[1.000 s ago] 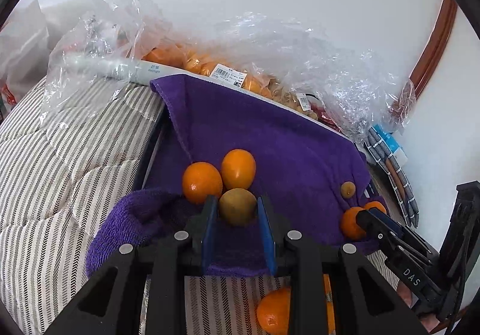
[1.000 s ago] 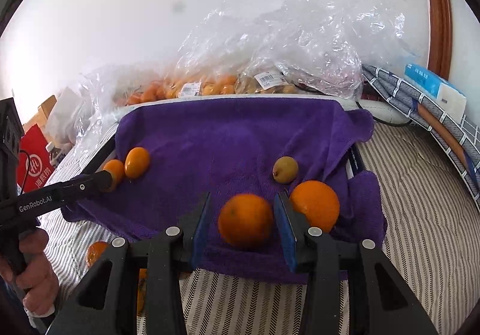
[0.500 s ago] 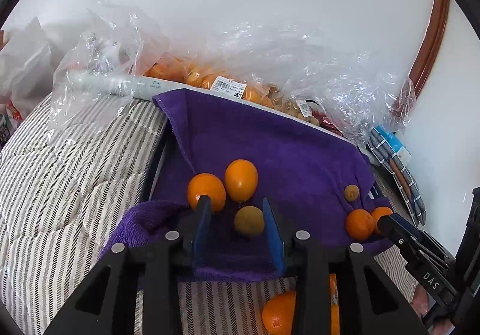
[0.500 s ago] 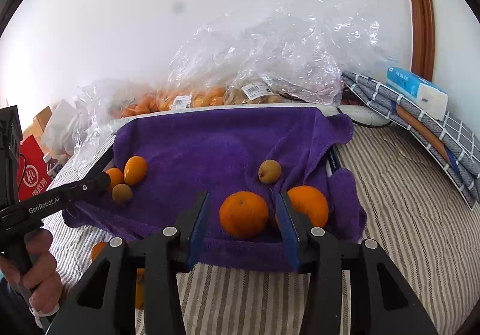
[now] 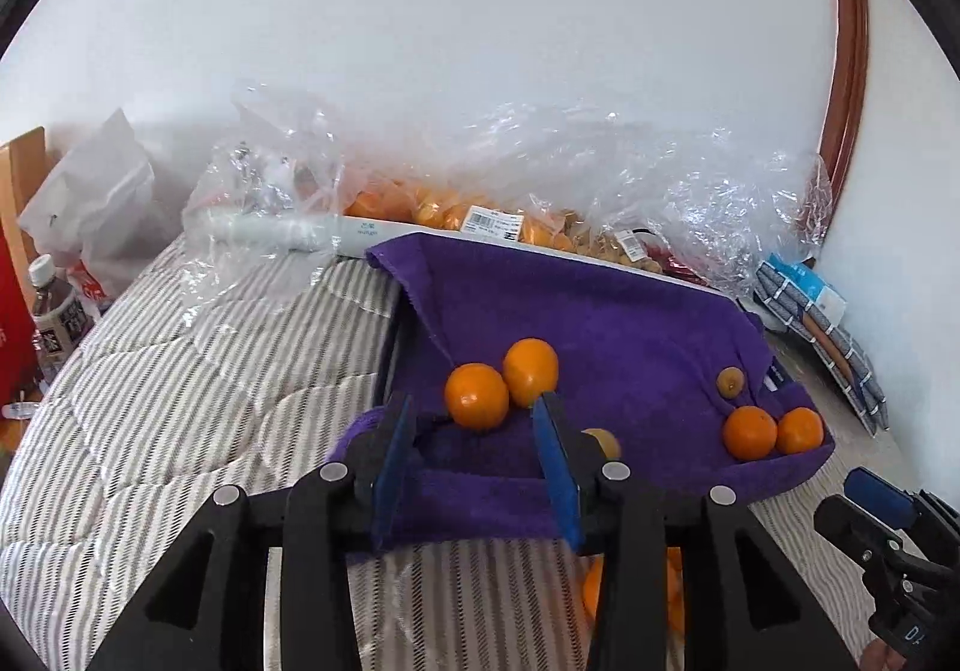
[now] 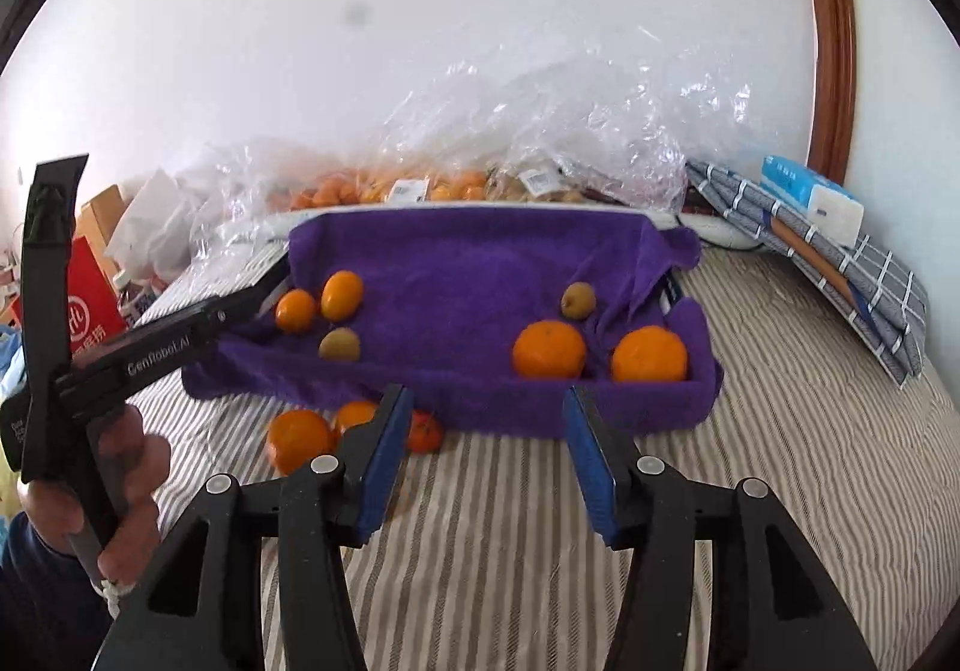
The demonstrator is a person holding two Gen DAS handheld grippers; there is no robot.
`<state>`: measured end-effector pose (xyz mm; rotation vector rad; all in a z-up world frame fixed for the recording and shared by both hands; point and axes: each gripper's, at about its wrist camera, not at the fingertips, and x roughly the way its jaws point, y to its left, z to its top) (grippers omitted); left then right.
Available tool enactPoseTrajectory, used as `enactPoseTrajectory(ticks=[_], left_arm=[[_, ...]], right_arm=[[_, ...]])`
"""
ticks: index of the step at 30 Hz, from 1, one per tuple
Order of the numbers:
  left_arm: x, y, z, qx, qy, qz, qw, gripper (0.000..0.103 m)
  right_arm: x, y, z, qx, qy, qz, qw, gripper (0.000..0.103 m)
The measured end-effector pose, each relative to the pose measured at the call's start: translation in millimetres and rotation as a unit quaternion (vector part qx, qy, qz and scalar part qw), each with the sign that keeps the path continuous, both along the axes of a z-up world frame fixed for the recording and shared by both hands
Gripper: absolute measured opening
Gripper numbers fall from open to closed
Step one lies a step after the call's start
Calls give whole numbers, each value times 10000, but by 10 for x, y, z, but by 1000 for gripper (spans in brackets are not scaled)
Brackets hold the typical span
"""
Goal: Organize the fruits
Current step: 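Close the left tool on a large orange while the right grasps another orange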
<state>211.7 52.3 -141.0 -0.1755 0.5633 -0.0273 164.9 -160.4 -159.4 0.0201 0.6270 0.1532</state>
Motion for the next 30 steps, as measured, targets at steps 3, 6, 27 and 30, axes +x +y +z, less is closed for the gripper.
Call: enactPoseTrajectory(ticks=[3, 6, 27, 30], left_arm=[[-85, 140, -14, -120, 91, 10, 9999, 39], [-188, 276, -33, -239, 154, 59, 9996, 39], [-371, 309, -171, -173, 653, -213, 9975, 44], [-353, 206, -190, -95, 765, -508, 9957, 44]], right_arm=[[-67, 54, -82, 118, 231, 89, 9996, 52], [-127, 115, -149, 281, 364, 260, 9986, 52], [46, 572, -394, -99, 809, 703, 9942, 35], [-47, 419, -344, -104, 663, 572, 9961, 35]])
